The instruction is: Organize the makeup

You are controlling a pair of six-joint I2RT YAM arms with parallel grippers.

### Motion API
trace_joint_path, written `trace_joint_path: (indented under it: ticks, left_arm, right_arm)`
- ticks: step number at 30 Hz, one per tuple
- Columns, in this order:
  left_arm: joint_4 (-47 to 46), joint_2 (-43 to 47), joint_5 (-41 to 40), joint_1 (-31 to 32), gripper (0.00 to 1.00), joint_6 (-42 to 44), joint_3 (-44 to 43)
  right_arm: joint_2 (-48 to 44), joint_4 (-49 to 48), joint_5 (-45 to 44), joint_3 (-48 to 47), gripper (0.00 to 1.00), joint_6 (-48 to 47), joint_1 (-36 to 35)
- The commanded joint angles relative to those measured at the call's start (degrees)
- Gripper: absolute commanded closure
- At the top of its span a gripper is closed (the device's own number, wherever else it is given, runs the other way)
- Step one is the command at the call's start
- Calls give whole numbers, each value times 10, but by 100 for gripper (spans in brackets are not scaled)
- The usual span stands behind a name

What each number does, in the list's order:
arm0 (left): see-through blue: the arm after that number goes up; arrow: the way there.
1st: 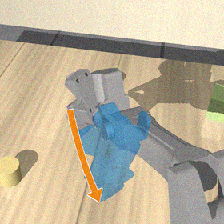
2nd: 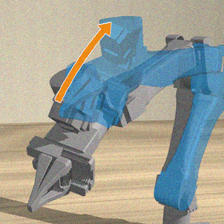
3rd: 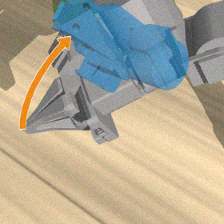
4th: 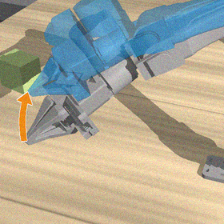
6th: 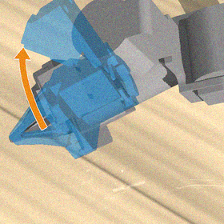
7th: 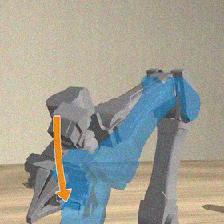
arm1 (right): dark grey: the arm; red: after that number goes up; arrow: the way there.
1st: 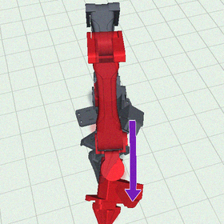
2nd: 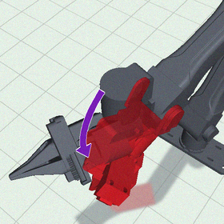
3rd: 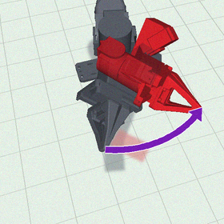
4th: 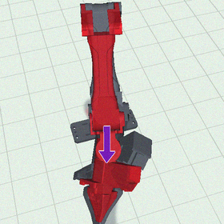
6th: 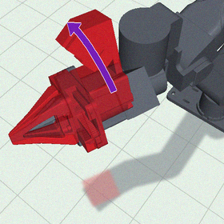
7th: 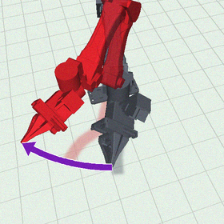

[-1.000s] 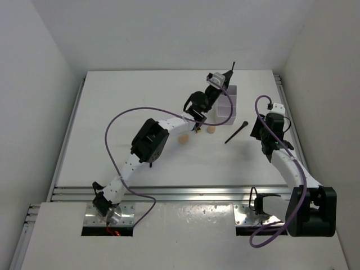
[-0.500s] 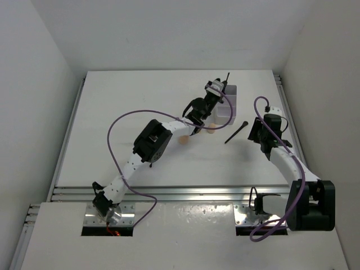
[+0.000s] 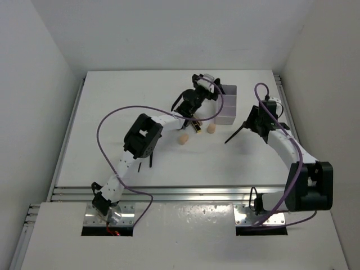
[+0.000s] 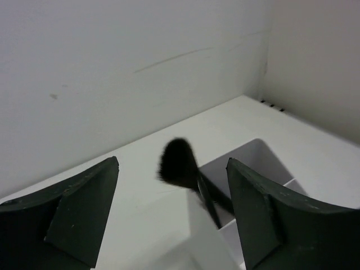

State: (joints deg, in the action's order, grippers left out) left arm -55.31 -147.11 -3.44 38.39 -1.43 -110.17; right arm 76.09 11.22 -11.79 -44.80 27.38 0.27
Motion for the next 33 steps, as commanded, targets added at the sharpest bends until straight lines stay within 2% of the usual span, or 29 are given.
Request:
trace_joint_path:
  ticks: [1, 4, 7, 8, 11, 14, 17, 22, 25, 30, 33]
  left_arm:
    - [47, 128, 19, -22, 15, 26, 25]
    - [104, 220, 19, -36, 10, 49, 95]
    - [177, 351, 19, -47, 6, 80, 204]
    - [199, 351, 19, -47, 4, 80, 204]
    - [292, 451, 19, -71, 0, 80, 292]
    - [406, 535, 4, -98, 0, 68, 355]
    - [463, 591, -25, -122, 0, 68, 427]
    - [480, 715, -61, -156, 0, 57, 582]
    - [474, 744, -74, -162, 0, 43, 632]
    - [457, 756, -79, -169, 0, 37, 657]
    - [484, 761, -97, -174, 0, 37, 657]
  right_arm:
    - [45, 22, -36, -46, 43, 63, -26]
    - [104, 3, -39, -78, 43, 94, -45]
    - [156, -12, -58, -96, 44, 126, -60]
    - [156, -13, -58, -96, 45, 131, -62]
    - [193, 17, -82, -124, 48, 152, -66]
    - [224, 44, -128, -159, 49, 163, -70]
    - [233, 38, -143, -153, 49, 173, -68]
    - [259, 14, -133, -148, 49, 197, -64]
    - [266, -13, -127, -135, 49, 203, -62]
    - [289, -17, -98, -143, 49, 203, -64]
    - [297, -4, -106, -142, 49, 221, -63]
